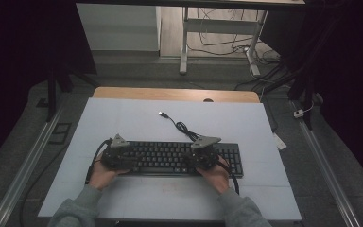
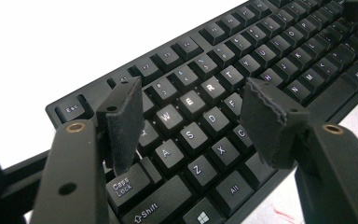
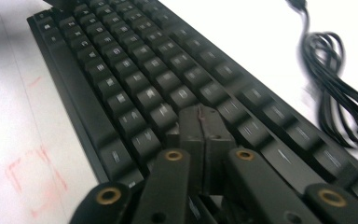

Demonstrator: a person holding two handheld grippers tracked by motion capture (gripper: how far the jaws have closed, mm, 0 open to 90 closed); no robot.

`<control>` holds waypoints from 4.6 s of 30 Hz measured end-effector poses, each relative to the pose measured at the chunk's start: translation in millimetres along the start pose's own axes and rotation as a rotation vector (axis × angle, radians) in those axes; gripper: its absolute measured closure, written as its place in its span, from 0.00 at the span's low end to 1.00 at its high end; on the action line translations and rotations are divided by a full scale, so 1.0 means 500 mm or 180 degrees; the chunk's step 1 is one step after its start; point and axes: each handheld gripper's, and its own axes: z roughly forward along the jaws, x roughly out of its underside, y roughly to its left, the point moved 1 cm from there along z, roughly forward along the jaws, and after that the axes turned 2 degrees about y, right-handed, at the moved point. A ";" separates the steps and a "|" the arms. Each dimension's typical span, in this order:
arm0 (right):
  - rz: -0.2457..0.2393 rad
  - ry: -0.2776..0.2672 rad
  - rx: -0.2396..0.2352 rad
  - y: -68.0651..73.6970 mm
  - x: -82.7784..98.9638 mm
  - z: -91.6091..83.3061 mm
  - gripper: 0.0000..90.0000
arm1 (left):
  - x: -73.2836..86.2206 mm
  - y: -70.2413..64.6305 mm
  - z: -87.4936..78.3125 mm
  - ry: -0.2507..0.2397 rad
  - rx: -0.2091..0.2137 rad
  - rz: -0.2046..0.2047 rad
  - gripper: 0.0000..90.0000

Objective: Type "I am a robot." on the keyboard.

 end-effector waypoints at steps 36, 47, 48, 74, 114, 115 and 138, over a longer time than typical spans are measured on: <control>0.0098 -0.0070 0.0130 -0.016 0.045 -0.050 0.71 | 0.004 -0.002 0.014 0.0102 0.0001 0.0062 0.43; 0.0100 -0.0055 0.0134 -0.016 0.045 -0.047 0.70 | 0.002 -0.006 0.016 0.0097 0.0016 0.0088 0.42; 0.0098 -0.0050 0.0136 -0.016 0.045 -0.048 0.70 | 0.002 -0.006 0.016 0.0102 0.0017 0.0096 0.42; 0.0101 -0.0056 0.0142 -0.017 0.045 -0.048 0.70 | -0.022 -0.016 0.010 -0.0081 0.0076 0.0038 0.45; 0.0110 -0.0083 0.0172 -0.015 0.044 -0.046 0.60 | -0.047 -0.045 0.100 0.0157 0.0200 0.0230 0.99; 0.0105 -0.0081 0.0174 -0.014 0.044 -0.046 0.60 | -0.047 -0.044 0.100 0.0160 0.0199 0.0231 0.99; 0.0071 -0.0117 0.0177 -0.015 0.042 -0.052 0.57 | -0.027 -0.025 -0.007 -0.0164 0.0129 0.0051 0.57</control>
